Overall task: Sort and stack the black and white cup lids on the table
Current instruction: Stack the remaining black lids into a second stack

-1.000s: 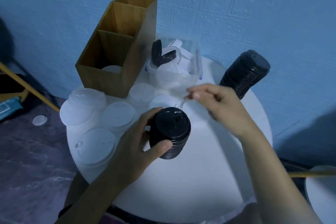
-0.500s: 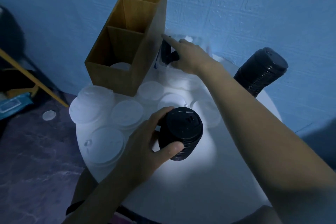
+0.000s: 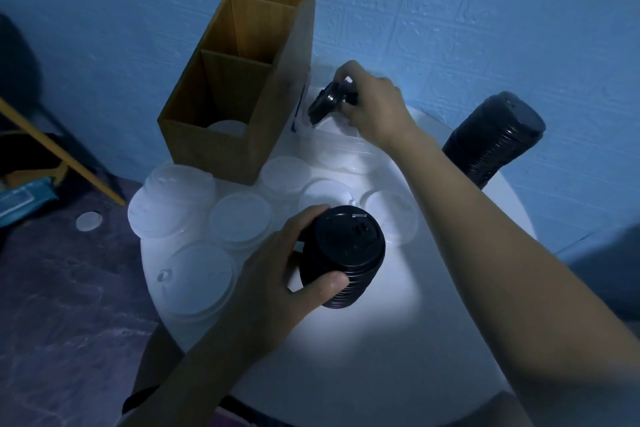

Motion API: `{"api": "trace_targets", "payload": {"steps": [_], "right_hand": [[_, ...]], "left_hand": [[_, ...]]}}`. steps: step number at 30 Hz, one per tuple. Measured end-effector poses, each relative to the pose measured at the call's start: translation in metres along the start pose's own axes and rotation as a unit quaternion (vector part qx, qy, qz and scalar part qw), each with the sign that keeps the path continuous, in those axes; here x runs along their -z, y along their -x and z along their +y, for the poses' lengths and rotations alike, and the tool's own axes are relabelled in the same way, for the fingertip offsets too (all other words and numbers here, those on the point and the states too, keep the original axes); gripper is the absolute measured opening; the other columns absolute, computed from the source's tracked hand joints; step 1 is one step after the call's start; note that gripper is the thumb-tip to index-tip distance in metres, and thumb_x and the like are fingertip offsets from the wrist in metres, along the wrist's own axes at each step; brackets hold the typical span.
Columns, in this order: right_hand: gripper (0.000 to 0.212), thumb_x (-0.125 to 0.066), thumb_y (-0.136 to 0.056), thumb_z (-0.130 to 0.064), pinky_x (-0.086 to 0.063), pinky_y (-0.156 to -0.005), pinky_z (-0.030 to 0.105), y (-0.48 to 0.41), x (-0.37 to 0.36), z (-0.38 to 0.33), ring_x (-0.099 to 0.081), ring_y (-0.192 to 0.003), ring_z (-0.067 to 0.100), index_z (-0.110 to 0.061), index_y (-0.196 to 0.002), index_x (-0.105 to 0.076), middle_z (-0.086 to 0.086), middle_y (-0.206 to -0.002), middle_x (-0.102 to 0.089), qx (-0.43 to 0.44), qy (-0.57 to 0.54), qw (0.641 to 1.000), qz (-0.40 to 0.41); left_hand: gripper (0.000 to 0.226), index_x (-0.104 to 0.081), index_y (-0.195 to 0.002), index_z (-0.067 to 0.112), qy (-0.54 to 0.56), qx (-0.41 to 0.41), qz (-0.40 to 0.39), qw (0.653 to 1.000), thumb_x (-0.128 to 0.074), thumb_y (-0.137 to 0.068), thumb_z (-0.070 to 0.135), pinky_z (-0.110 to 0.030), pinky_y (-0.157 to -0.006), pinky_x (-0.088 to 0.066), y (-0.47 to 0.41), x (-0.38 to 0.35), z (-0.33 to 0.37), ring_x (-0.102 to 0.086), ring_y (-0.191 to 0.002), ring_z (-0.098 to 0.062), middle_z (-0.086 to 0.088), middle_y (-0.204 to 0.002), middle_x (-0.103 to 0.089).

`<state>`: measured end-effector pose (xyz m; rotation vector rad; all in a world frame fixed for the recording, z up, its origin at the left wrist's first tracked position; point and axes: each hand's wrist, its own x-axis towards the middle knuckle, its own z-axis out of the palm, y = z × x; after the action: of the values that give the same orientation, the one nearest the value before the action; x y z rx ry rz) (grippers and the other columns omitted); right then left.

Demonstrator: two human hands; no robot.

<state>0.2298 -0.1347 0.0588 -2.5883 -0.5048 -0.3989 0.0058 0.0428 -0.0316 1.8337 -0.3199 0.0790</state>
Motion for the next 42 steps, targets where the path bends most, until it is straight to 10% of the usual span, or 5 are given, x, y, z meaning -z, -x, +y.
{"api": "trace_targets", "payload": {"steps": [6, 15, 20, 28, 42], "right_hand": [[0.031, -0.064, -0.092, -0.016, -0.054, -0.082, 0.049, 0.046, 0.031, -0.014, -0.069, -0.077, 0.022, -0.024, -0.119, -0.054, -0.012, -0.090, -0.068, -0.007, -0.085, 0.994, 0.070], [0.040, -0.072, -0.089, -0.001, -0.058, -0.070, 0.036, 0.177, 0.054, -0.019, -0.069, -0.067, 0.027, -0.036, -0.105, -0.060, -0.001, -0.087, -0.067, -0.102, -0.316, 0.936, 0.116], [0.044, -0.077, -0.085, -0.011, -0.058, -0.082, 0.049, 0.205, 0.027, 0.001, -0.068, -0.079, 0.025, -0.041, -0.110, -0.058, -0.007, -0.096, -0.069, -0.161, -0.307, 0.937, 0.036], [0.064, -0.080, -0.084, -0.024, -0.049, -0.068, 0.017, 0.206, 0.029, 0.011, -0.058, -0.074, 0.011, -0.059, -0.125, -0.045, -0.025, -0.110, -0.058, -0.139, -0.255, 0.956, -0.035], [0.062, -0.082, -0.084, -0.039, -0.041, -0.078, 0.020, 0.197, 0.032, 0.029, -0.053, -0.076, -0.010, -0.046, -0.138, -0.054, -0.029, -0.108, -0.057, -0.162, -0.130, 0.977, -0.046]], "left_hand": [[0.067, -0.050, -0.138, 0.046, 0.007, -0.001, -0.005, 1.000, -0.072, -0.076, 0.038, -0.053, -0.094, -0.055, 0.000, -0.001, 0.003, -0.066, -0.115, -0.026, 0.009, -0.130, -0.066], [0.063, -0.048, -0.137, 0.053, 0.002, -0.020, -0.031, 0.999, -0.071, -0.080, 0.042, -0.057, -0.096, -0.053, 0.006, -0.002, 0.002, -0.065, -0.118, -0.029, 0.007, -0.135, -0.064], [0.061, -0.049, -0.138, 0.050, 0.003, -0.018, -0.030, 0.999, -0.069, -0.080, 0.046, -0.059, -0.092, -0.054, 0.008, -0.003, 0.006, -0.068, -0.109, -0.029, 0.007, -0.133, -0.066], [0.059, -0.049, -0.137, 0.050, -0.009, -0.022, -0.027, 0.999, -0.068, -0.081, 0.050, -0.057, -0.085, -0.056, 0.008, -0.002, 0.007, -0.069, -0.100, -0.028, 0.011, -0.128, -0.067], [0.061, -0.049, -0.137, 0.047, -0.018, -0.020, -0.026, 0.999, -0.067, -0.079, 0.052, -0.054, -0.087, -0.056, 0.008, -0.002, 0.008, -0.070, -0.102, -0.026, 0.011, -0.128, -0.067]]}}
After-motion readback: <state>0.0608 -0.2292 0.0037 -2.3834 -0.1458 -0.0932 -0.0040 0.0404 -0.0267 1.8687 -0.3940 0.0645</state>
